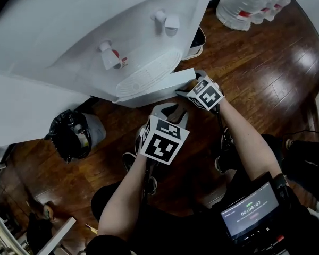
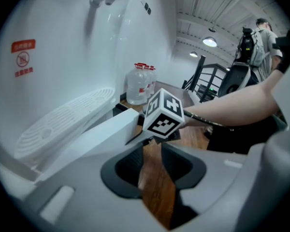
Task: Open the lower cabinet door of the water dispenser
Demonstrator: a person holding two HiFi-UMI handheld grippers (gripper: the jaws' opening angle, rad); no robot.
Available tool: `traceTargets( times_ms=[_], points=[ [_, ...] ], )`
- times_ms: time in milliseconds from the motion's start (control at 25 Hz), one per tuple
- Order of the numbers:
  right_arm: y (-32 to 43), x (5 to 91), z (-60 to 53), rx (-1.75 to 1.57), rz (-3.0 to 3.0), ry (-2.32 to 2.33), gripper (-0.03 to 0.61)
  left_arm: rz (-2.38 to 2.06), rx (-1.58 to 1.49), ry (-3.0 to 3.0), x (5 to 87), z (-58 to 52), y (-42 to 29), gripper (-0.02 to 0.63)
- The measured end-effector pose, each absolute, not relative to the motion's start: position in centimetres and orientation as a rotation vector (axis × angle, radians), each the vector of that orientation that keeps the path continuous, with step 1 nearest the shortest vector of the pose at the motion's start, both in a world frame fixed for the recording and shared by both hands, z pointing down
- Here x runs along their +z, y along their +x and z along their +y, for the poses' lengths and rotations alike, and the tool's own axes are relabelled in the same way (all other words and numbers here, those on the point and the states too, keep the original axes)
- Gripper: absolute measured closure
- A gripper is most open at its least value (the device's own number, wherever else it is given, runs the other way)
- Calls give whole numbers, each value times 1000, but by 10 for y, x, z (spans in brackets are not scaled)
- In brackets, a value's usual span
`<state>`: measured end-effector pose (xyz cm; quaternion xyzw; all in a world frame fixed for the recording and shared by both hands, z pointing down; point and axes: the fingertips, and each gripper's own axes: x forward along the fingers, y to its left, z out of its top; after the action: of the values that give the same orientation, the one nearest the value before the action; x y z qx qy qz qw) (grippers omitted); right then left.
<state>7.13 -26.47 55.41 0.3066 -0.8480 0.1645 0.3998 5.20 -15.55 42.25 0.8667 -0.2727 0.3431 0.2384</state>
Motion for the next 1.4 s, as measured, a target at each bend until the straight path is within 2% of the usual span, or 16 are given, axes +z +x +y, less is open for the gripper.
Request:
traceTargets(
  times_ms=[200,440,800,1080,1400],
  points=[
    [76,557,-243,421,-2122,780,193,-728,916,2400,416,-134,61,476],
    [79,556,-213,425,-2088,803,238,-742,886,2424,402,-111,61,476],
    [72,552,-153,389,-2074,781,253,-780,867,2442,387,-64,56,476],
    [63,548,-112,338,-2112,757,358,-936,931,2459,380,-47,41,476],
    [30,544,-55,247,-2170,716,394,-993,915,2396,402,8,15,476]
  ],
)
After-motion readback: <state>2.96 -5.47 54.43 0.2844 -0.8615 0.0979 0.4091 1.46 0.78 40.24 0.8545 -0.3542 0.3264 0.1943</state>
